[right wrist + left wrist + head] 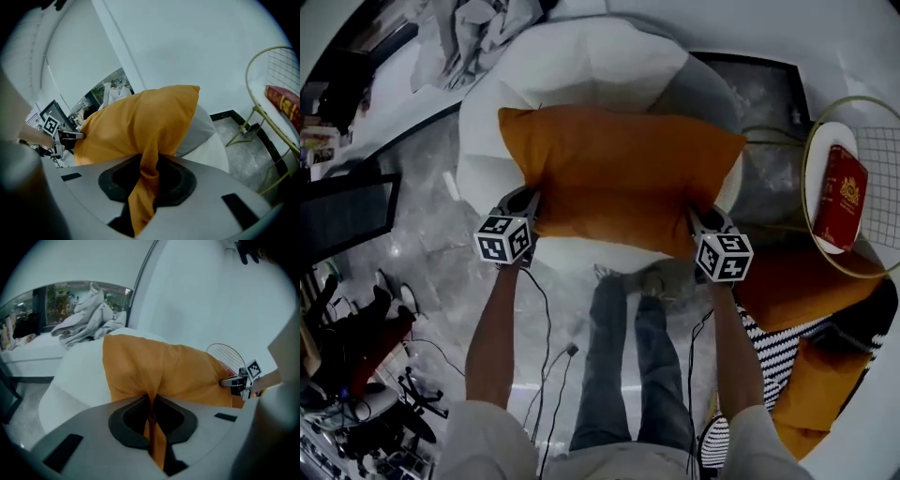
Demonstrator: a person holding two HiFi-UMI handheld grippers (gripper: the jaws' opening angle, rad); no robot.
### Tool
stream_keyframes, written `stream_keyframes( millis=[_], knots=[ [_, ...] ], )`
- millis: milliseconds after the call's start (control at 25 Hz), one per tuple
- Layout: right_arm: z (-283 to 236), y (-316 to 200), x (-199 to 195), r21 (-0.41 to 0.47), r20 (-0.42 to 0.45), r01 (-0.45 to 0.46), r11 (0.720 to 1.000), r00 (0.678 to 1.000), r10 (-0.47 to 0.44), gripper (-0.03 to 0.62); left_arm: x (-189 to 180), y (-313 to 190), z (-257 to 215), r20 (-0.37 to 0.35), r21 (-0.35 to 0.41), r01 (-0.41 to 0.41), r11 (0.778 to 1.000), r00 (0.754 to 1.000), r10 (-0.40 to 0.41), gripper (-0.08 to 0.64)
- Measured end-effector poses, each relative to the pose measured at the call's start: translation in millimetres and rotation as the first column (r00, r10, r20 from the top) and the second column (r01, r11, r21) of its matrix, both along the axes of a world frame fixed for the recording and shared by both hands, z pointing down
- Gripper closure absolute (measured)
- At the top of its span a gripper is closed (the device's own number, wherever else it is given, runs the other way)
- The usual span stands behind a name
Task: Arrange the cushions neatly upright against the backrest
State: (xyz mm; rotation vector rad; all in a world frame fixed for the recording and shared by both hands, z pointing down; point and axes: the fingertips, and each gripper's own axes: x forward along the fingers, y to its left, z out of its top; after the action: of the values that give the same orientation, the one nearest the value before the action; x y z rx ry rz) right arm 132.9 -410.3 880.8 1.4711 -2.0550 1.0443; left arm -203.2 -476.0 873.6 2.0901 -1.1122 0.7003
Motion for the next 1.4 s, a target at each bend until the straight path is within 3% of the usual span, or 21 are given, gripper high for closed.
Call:
stream_keyframes(
  millis=[240,480,680,1120,1400],
  knots=[
    [0,-39,-73,0.002,-0.01,0.171,0.985,0.985,-0.171,0.49,-80,26,1,-0.008,-0.01,0.169,0.986,0.986,-0.169,0.514],
    [4,-52,-107,-0.009,-0.03,0.241,0.971,0.97,-0.241,0.489,-113,42,9,-0.028,-0.034,0.24,0.97,0.97,-0.241,0.514],
    [9,-73,-105,0.001,-0.05,0.247,0.969,0.968,-0.247,0.489,-111,22,18,-0.046,-0.038,0.222,0.974,0.973,-0.224,0.514],
    [21,-165,-81,0.029,-0.102,0.165,0.986,0.982,-0.161,0.479,-88,-90,17,-0.058,0.032,0.173,0.984,0.984,-0.171,0.514],
    [48,-180,-78,-0.002,-0.143,0.187,0.982,0.972,-0.186,0.465,-86,-97,38,-0.051,0.02,0.125,0.992,0.991,-0.124,0.514]
  ],
)
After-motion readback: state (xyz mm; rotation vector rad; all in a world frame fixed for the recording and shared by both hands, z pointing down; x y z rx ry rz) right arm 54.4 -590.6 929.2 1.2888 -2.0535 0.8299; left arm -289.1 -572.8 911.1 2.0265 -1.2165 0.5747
